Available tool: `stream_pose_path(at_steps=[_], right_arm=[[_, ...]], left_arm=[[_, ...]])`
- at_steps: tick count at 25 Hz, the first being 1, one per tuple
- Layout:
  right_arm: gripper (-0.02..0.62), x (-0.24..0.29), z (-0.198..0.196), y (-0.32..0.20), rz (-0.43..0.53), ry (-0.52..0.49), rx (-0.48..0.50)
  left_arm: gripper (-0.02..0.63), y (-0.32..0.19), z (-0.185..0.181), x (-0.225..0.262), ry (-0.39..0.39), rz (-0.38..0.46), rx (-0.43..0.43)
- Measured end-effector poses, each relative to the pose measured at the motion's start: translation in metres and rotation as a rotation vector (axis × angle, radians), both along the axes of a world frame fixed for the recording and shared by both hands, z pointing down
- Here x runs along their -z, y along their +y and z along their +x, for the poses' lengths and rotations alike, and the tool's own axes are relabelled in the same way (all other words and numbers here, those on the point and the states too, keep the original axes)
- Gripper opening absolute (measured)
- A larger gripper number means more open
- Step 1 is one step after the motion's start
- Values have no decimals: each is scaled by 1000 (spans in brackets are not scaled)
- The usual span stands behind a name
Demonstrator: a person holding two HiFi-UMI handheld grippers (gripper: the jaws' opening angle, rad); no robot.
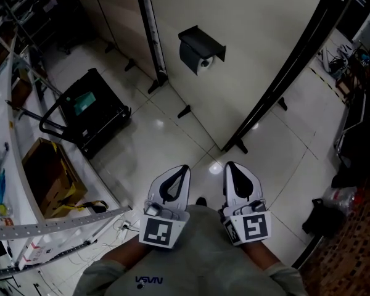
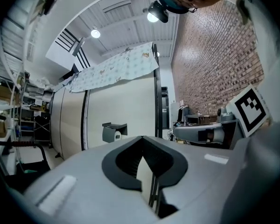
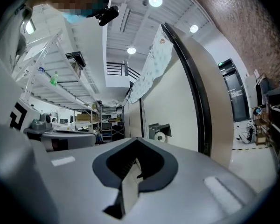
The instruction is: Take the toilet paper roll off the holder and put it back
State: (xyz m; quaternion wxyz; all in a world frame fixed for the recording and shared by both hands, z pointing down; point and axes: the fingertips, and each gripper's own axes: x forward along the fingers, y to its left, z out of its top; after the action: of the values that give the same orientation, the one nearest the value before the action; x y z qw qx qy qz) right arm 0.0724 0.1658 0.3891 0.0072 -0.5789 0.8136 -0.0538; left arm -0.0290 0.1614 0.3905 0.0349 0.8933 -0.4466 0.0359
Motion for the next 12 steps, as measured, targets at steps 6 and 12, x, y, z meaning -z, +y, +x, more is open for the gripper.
stream_pose_path(at_steps=[6,12], right_arm=[[0,-13,0,8,-29,7,28],[0,-14,-1,15,-33,-13,60]], left_arm=[[8,13,-1,-13,11,-28,39],[8,21,-3,-14,5,-29,75]])
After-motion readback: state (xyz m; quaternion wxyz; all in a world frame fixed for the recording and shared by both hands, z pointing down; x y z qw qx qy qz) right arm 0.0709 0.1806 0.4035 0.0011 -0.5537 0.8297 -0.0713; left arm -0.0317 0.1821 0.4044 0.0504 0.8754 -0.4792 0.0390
